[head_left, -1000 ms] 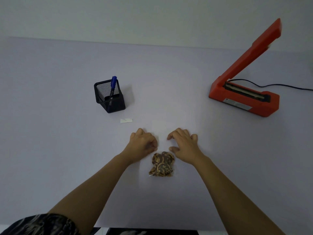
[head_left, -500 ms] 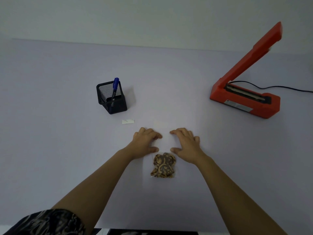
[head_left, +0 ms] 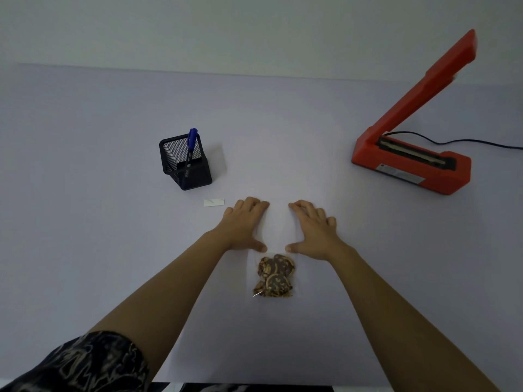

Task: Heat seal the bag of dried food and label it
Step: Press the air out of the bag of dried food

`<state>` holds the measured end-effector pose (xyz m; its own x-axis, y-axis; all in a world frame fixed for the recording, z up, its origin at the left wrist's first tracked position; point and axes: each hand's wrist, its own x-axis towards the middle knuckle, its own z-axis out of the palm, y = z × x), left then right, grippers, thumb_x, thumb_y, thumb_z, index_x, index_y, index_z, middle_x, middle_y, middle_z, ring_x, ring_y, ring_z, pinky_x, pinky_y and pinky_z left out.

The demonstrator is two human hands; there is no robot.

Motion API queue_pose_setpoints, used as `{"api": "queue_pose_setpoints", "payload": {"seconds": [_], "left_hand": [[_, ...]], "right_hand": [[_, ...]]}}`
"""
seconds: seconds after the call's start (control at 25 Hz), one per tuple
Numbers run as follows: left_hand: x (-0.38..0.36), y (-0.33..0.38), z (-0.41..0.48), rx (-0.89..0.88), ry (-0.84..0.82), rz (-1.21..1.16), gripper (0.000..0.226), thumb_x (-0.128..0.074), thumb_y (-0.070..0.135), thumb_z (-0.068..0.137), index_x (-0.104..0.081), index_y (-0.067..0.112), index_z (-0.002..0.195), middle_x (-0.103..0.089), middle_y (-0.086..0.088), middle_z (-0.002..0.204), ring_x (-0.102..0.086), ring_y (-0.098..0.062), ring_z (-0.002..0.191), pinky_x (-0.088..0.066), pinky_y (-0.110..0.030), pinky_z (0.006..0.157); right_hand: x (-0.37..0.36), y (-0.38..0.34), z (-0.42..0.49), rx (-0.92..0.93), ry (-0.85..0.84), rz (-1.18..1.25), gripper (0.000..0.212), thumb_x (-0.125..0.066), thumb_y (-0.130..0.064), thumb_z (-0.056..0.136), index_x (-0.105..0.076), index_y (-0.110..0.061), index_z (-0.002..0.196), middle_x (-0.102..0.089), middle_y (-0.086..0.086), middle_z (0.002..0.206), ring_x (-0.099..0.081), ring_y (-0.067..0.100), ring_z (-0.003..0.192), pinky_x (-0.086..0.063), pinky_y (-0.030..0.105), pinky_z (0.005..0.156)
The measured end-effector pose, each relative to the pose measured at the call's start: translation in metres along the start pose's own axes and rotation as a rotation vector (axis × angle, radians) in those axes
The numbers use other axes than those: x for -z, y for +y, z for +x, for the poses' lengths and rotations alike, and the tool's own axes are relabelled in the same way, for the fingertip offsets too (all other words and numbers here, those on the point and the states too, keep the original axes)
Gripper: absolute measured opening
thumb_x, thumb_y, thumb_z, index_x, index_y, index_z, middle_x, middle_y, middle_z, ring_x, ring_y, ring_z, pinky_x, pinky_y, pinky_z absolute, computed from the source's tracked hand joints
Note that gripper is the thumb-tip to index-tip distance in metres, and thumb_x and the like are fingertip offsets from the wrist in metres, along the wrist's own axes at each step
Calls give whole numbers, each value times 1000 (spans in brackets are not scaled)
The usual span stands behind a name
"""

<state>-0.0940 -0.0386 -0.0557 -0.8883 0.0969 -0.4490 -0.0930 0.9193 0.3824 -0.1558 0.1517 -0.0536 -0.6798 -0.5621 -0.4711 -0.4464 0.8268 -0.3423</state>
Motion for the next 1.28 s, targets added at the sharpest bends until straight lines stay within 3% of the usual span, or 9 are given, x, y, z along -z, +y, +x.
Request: {"api": "queue_pose_setpoints", "payload": {"seconds": [0.24, 0.44, 0.56, 0.88, 1.08, 1.16, 1.28], "left_hand": [[-1, 0, -1, -18, 18, -10, 112, -75, 49, 68, -3, 23, 149, -21, -4, 145, -26, -26, 126, -29, -42, 100], [-6, -4, -9, -129, 61, 24, 83, -67, 46, 77, -21, 33, 145, -25, 5, 147, -29, -22, 120, -30, -39, 94], [-6, -6, -7, -136, 45, 56, 78, -65, 49, 78, -25, 32, 143, -26, 9, 148, -31, -21, 118, -31, -38, 91], [4, 2, 3, -47, -23, 137, 104, -71, 54, 69, -9, 26, 148, -11, 9, 155, -27, -26, 123, -28, -39, 94], [3, 5, 0, -27, 28, 121, 113, -75, 53, 66, -6, 20, 148, -9, 4, 153, -26, -27, 124, -30, -40, 97], [2, 6, -4, -48, 61, 110, 105, -75, 50, 66, -14, 22, 146, -15, 3, 150, -27, -25, 123, -30, -39, 95], [-2, 8, -10, -67, 82, 103, 86, -73, 46, 71, -28, 24, 140, -24, 3, 145, -29, -24, 120, -31, -39, 94]], "right_hand": [[-3, 2, -11, -19, 98, 57, 102, -72, -43, 70, -6, -26, 145, -6, 0, 152, -19, 25, 132, -22, 42, 100], [-10, -2, -17, 87, 102, 31, 73, -63, -35, 80, -22, -31, 141, -19, -7, 147, -25, 23, 126, -22, 37, 94], [-9, 0, -15, 104, 66, 28, 69, -59, -37, 83, -23, -32, 142, -20, -11, 148, -24, 21, 125, -20, 35, 92], [-2, -2, -6, 51, -9, -16, 91, -64, -41, 77, -7, -29, 146, -8, -9, 153, -20, 25, 129, -22, 40, 96], [-6, -3, -6, -118, -3, 51, 114, -71, -44, 71, 11, -19, 146, 4, 6, 153, -11, 30, 136, -18, 45, 107], [-7, -4, -11, -129, 47, 85, 110, -72, -43, 71, 6, -21, 146, -4, 7, 151, -15, 30, 134, -19, 45, 106], [-11, -8, -18, -46, 156, 32, 81, -69, -37, 75, -22, -26, 140, -23, 2, 143, -25, 25, 128, -24, 41, 100]]}}
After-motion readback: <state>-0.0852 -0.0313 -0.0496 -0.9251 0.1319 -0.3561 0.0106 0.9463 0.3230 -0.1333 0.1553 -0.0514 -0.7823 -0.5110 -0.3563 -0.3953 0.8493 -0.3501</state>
